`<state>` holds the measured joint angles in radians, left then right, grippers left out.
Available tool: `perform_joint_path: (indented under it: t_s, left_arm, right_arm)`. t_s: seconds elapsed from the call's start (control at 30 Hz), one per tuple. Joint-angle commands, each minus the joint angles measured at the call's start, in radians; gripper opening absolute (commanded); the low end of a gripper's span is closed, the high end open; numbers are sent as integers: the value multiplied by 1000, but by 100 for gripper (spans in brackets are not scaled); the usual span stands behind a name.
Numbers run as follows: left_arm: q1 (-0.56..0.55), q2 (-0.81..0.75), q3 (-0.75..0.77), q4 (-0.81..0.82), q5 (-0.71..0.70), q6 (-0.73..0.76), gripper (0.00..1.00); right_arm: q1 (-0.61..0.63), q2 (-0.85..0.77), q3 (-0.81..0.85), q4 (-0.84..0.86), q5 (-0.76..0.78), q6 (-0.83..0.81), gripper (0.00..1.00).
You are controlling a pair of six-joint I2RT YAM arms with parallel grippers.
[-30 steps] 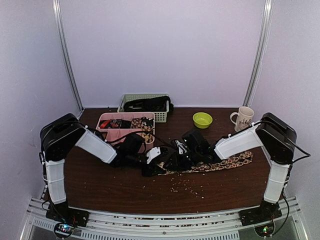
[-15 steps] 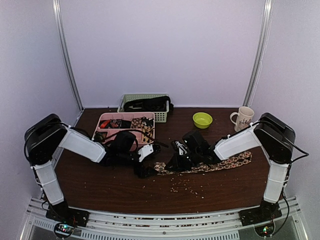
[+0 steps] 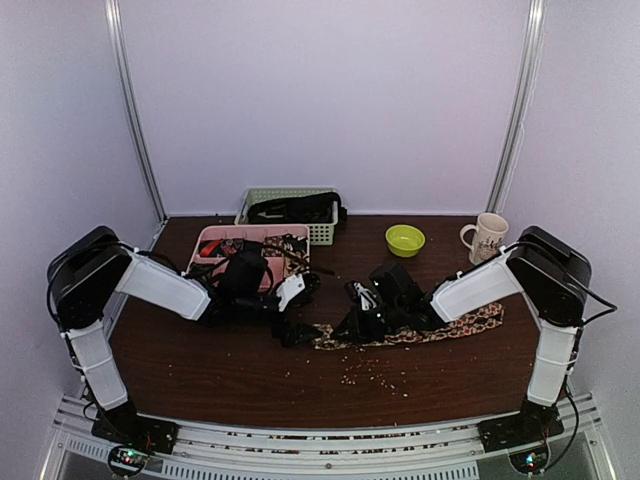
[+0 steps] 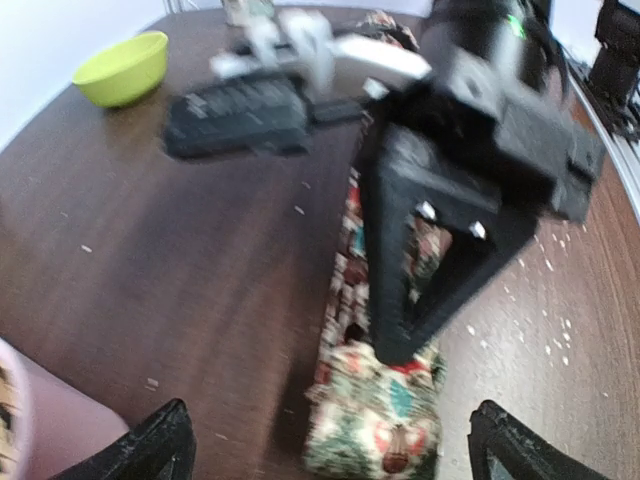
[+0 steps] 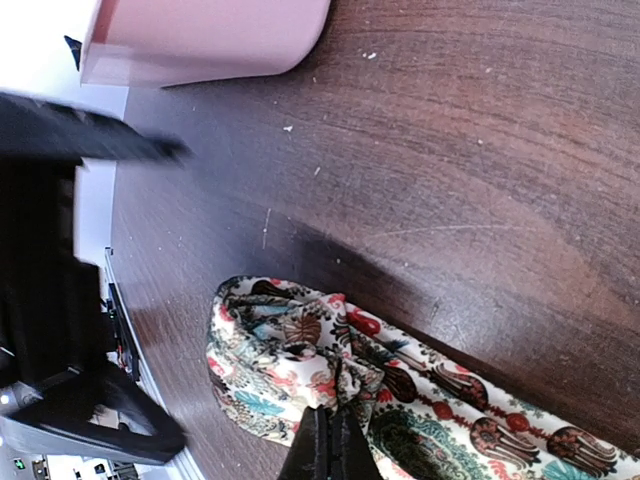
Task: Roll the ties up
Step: Roll the tie at the center of the board.
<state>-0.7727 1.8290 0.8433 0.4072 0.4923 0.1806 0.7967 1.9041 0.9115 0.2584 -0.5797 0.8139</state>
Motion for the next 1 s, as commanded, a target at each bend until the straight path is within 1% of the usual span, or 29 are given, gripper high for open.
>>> perform_joint_path:
  t_s: [0.0,0.03,0.13,0.2,0.23,0.33,0.37,0.4,0.43,0.5,0.53,0.57,0.6,0.63,0.73,0.87,0.97]
  left_arm:
    - [-68,23,-46,119,-32,-6,98]
    - [-69,41,-43,144,-42,-22,98]
    - [-69,78,-6,102,-91,-2,98]
    - [-74,15,-72,212,-145,-19,98]
    - [-78,-29,-127,294,-178,-20,98]
    - [-83,-164,-273,495,-310,-18,98]
    - [-83,-176,-299,534,-376,-59,98]
    - [-80,-168,-301,524,-430,-111,98]
    - [-71,-146,-272,461,-430,-106,98]
    - [-44,-125,-111,124,-291,-65,98]
    - [-40,-112,-78,75,-225,-46,98]
    - [-47,-107,-111,130,-179,-27,98]
    - [-56,-101,-142,219,-173,-19,98]
    - [-58,-90,-149,233,-159,-17,98]
    - [-62,-27,-98,153,-100,30,98]
    - [-69,76,-53,151,-55,41,96]
    - [-71,129,-12,135,-47,44,93]
  right_arm:
    - [-9,16,-22,2,10,2,0]
    - [-9,18,-22,5,8,2,0]
    - [-11,19,-23,5,8,2,0]
    - [-12,16,-26,5,7,2,0]
    - [-11,14,-27,5,7,2,0]
    - [-12,10,-24,5,7,2,0]
    - [-12,9,-21,5,6,3,0]
    - [-13,8,-20,4,6,3,0]
    - [-12,9,-21,8,5,2,0]
    - [-11,7,-22,8,4,1,0]
    - [-11,6,-22,8,5,1,0]
    - [-12,4,-23,8,7,1,0]
    - [-12,2,-22,7,7,2,0]
    - [-12,0,-23,7,7,1,0]
    - [-13,2,-22,8,4,2,0]
    - [-12,5,-18,9,3,3,0]
    - [-13,4,-19,14,4,6,0]
